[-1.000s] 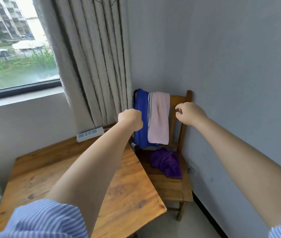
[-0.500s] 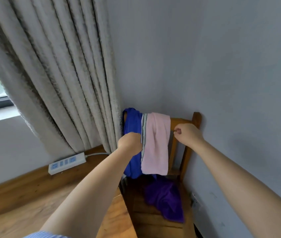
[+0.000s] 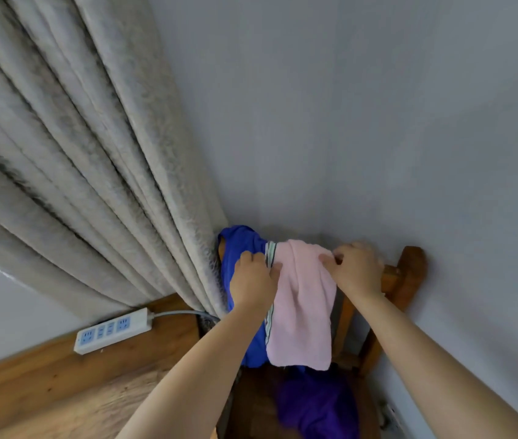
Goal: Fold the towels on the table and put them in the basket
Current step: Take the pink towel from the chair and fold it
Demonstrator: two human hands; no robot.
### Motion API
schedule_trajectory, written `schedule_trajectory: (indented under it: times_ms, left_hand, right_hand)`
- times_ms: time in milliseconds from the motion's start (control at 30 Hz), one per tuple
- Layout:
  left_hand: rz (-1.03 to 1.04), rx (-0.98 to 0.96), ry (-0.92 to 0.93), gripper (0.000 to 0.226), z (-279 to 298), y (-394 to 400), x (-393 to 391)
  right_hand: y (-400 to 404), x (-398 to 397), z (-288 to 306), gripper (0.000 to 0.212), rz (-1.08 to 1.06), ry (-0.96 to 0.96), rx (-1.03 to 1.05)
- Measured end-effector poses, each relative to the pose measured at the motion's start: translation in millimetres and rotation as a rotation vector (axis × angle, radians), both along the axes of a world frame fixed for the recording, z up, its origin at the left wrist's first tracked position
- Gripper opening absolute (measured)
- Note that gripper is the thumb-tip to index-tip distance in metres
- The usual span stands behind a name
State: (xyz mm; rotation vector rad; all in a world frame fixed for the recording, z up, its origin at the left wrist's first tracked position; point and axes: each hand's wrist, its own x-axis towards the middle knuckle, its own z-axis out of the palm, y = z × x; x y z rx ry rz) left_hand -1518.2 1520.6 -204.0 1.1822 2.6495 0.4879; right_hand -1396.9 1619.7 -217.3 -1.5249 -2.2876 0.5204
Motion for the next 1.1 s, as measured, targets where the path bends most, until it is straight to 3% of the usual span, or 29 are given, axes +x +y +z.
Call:
schedule_trajectory:
  times_ms: [167, 400, 600, 700, 967, 1100]
  left_hand:
    - [0.06, 0.073, -0.075, 0.026, -3, 10, -3]
    - [0.029, 0.107, -0.078, 0.039, -4, 14, 0]
    - [-0.106, 0.251, -0.204, 0.044, 8, 0, 9]
    - [-0.127, 0.281, -0.267, 0.034, 16, -24, 21]
    - [-0.163, 0.393, -0.256, 0.043, 54, -119, 51]
    - [-0.141, 0.449, -0.235, 0.025, 68, -200, 68]
  right_hand:
    - [1, -2, -8, 0.024, -0.006, 0.103, -0.004]
    - [3, 2, -8, 0.022, -0.018, 0.166, -0.065]
    - [-11, 26, 2, 0.014, 0.028, 0.46, -0.047]
    - [-32, 44, 11, 0.012, 0.081, 0.497, 0.019]
    - [-114, 87, 43, 0.013, 0.146, 0.551, 0.22]
    - [-185, 107, 62, 0.014, 0.201, 0.584, 0.301]
